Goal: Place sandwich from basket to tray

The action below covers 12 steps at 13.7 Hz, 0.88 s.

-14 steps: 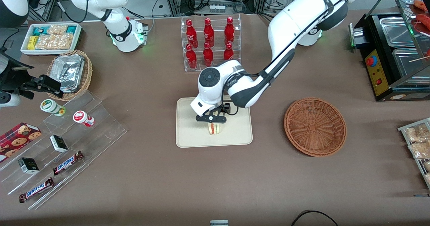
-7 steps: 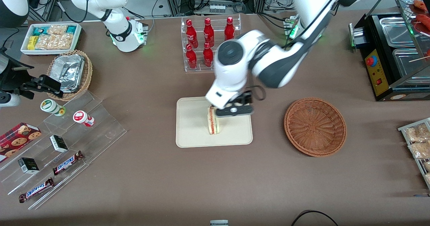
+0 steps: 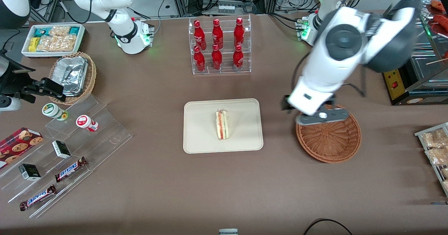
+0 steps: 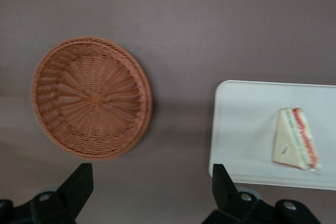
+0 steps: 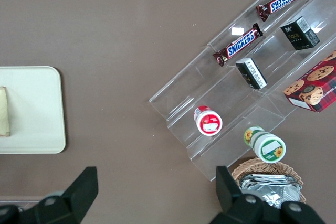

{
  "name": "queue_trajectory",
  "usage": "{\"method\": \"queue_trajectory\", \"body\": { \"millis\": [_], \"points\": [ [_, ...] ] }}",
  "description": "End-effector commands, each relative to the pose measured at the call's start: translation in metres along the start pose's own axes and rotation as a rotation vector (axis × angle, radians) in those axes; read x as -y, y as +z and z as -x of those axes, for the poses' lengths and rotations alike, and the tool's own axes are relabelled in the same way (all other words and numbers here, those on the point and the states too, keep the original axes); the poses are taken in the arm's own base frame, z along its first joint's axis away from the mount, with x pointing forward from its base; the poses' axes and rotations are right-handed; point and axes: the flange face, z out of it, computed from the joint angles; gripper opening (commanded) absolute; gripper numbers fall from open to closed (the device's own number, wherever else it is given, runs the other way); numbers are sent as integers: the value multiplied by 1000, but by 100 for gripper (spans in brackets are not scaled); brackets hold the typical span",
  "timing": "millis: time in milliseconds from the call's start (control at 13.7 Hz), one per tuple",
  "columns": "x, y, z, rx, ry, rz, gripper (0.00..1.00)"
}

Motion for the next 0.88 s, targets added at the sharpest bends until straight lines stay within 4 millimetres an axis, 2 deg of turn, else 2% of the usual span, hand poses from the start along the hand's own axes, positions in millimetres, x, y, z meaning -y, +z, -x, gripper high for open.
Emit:
{"method": "queue_trajectory", "body": {
  "millis": [0, 146, 220, 293, 366, 439, 585, 805],
  "points": [
    [41, 1, 13, 24, 46, -3, 100],
    [66, -4, 12, 32, 84, 9, 100],
    [72, -7, 16, 30, 106, 2, 100],
    [96, -6, 11, 33, 98, 2, 100],
    [106, -10, 16, 36, 122, 24, 100],
    [133, -13, 16, 36, 124, 38, 100],
    [166, -18, 22, 35, 135, 56, 100],
    [196, -22, 26, 24, 115, 59, 100]
  ]
}}
